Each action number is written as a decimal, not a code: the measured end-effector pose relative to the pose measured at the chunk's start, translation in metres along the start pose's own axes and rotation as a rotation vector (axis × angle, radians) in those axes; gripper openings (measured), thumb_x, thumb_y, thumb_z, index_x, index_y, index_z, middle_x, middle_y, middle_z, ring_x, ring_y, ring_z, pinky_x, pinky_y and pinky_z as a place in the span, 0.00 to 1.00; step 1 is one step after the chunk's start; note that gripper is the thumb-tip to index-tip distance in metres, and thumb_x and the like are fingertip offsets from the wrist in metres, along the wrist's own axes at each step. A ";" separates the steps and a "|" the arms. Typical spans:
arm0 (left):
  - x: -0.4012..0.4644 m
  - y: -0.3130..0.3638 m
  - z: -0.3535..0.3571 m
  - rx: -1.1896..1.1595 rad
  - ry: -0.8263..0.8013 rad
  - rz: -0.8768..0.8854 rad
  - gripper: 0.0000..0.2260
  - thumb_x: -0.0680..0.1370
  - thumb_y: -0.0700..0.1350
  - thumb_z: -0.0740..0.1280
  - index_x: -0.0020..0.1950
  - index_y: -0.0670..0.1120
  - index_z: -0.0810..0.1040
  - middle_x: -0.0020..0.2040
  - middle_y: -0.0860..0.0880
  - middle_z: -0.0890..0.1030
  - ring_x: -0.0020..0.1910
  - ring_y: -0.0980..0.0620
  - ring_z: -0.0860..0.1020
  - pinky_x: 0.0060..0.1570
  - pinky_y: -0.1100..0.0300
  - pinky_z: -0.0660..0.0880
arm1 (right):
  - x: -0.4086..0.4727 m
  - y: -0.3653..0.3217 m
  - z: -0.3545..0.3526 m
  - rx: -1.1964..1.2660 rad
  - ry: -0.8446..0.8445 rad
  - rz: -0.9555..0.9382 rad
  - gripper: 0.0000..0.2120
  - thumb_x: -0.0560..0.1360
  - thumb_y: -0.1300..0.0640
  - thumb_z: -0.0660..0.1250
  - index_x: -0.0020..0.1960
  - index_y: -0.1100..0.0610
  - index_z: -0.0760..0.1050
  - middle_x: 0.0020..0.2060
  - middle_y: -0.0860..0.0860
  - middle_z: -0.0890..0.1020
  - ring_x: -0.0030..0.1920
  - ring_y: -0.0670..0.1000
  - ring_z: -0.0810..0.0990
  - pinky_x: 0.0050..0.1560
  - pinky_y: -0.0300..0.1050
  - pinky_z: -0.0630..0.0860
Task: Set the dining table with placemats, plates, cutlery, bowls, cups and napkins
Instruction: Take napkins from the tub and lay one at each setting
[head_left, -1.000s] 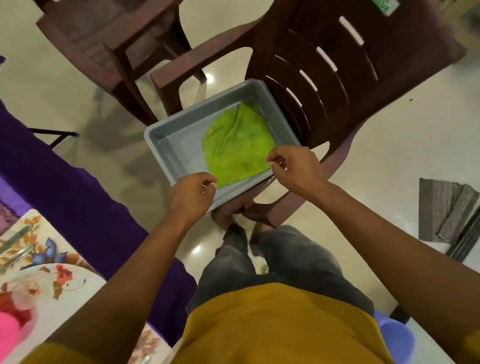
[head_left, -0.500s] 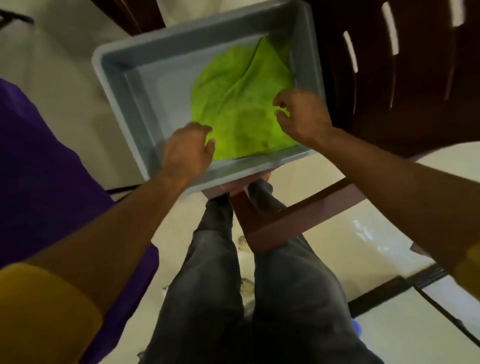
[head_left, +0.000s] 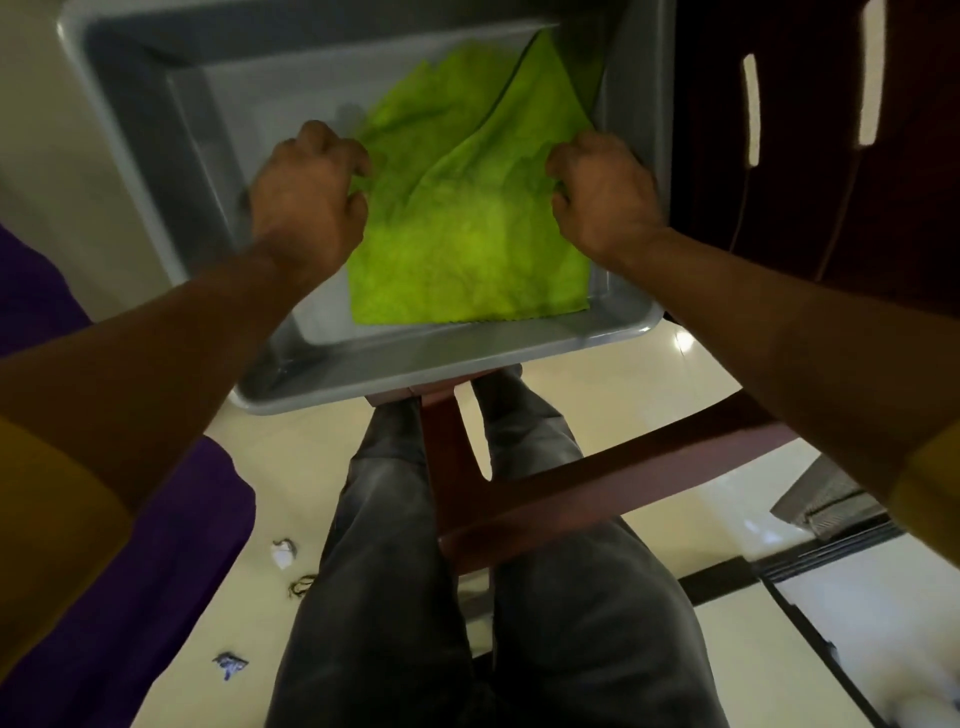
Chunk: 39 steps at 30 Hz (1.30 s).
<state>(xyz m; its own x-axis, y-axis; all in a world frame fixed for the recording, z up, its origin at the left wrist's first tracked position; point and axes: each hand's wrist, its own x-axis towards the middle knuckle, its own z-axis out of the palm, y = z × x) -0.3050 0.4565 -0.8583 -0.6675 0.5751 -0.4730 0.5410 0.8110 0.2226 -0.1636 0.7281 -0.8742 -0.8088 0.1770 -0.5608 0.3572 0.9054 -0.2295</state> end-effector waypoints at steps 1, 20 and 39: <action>0.001 0.000 0.000 0.000 0.001 0.003 0.14 0.78 0.44 0.68 0.64 0.46 0.79 0.63 0.37 0.75 0.57 0.30 0.76 0.53 0.40 0.76 | 0.001 0.001 0.002 -0.002 0.007 0.004 0.15 0.78 0.58 0.65 0.63 0.60 0.76 0.59 0.62 0.76 0.61 0.65 0.75 0.53 0.59 0.79; -0.013 0.006 0.014 -0.030 0.099 0.014 0.14 0.75 0.50 0.66 0.60 0.50 0.80 0.65 0.44 0.76 0.59 0.35 0.77 0.51 0.43 0.77 | 0.004 0.011 0.017 0.017 0.068 -0.014 0.14 0.74 0.56 0.68 0.59 0.58 0.75 0.60 0.60 0.75 0.62 0.63 0.74 0.51 0.57 0.79; -0.025 0.006 0.006 -0.048 0.132 -0.061 0.08 0.79 0.47 0.68 0.55 0.49 0.84 0.64 0.45 0.76 0.62 0.37 0.76 0.52 0.44 0.77 | -0.014 0.013 0.015 -0.015 0.159 -0.051 0.11 0.76 0.55 0.63 0.50 0.59 0.82 0.55 0.58 0.78 0.60 0.63 0.75 0.50 0.55 0.78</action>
<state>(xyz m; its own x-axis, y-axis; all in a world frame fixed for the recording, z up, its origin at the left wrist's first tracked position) -0.2818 0.4468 -0.8506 -0.7613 0.5312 -0.3717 0.4744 0.8472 0.2391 -0.1401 0.7313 -0.8814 -0.8900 0.1885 -0.4152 0.3076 0.9204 -0.2414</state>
